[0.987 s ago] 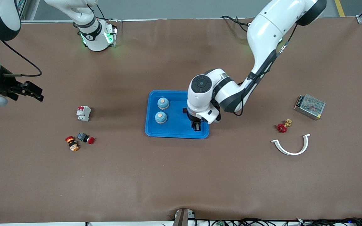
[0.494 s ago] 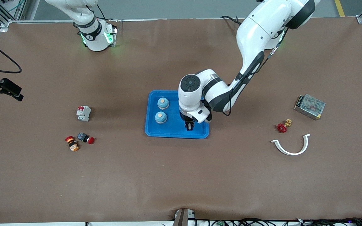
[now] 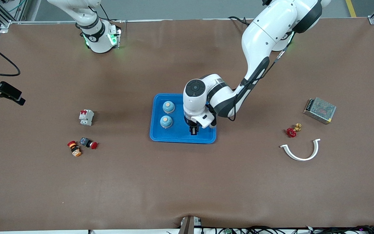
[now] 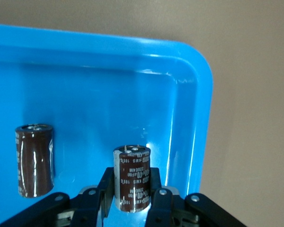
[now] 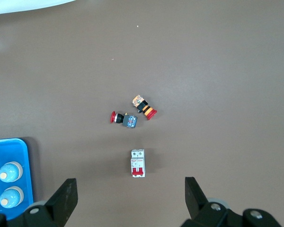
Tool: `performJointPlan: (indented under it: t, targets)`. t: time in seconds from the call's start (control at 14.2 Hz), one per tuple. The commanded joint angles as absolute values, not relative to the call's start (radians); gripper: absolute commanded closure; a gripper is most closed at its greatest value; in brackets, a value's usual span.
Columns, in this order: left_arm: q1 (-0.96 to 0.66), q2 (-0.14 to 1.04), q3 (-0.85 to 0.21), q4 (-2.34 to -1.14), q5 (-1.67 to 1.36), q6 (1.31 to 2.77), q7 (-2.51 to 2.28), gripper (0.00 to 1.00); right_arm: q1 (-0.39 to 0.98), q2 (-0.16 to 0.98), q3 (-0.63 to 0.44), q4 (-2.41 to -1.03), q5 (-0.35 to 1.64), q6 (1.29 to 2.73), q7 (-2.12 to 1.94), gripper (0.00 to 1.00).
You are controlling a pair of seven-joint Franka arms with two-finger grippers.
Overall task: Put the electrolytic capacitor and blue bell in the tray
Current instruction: 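Lower the capacitor into the tray and open the left gripper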
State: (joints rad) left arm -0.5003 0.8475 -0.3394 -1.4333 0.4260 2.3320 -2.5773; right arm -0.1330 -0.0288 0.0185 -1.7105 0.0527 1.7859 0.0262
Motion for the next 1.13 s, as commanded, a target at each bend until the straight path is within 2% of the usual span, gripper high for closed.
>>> performJointPlan:
  t: [0.0,0.28,0.85,0.92,0.99,1.06]
  targets:
    - [-0.532,0.874,-0.321,-1.396,0.425,2.338,-2.557,1.0,-0.156,-0.023,0.032,-1.68,0.066,1.75,0.021,0.0]
    - [-0.587,0.896,-0.267,-1.396,0.428,2.352,-2.554,1.0,-0.161,-0.021,0.032,-1.672,0.054,1.694,0.015,0.0]
    - [-0.603,0.922,-0.244,-1.396,0.434,2.355,-2.537,1.0,-0.143,-0.012,0.037,-1.672,0.049,1.689,0.009,0.0]
    - [-0.603,0.92,-0.244,-1.396,0.433,2.355,-2.508,0.87,-0.143,-0.012,0.037,-1.672,0.045,1.689,0.009,0.0]
    - [-0.603,0.917,-0.244,-1.396,0.431,2.355,-2.505,0.01,-0.147,-0.012,0.037,-1.672,0.044,1.689,0.008,0.0]
    - [-0.6,0.911,-0.244,-1.396,0.431,2.353,-2.502,0.0,-0.15,-0.014,0.037,-1.672,0.044,1.689,-0.009,0.0]
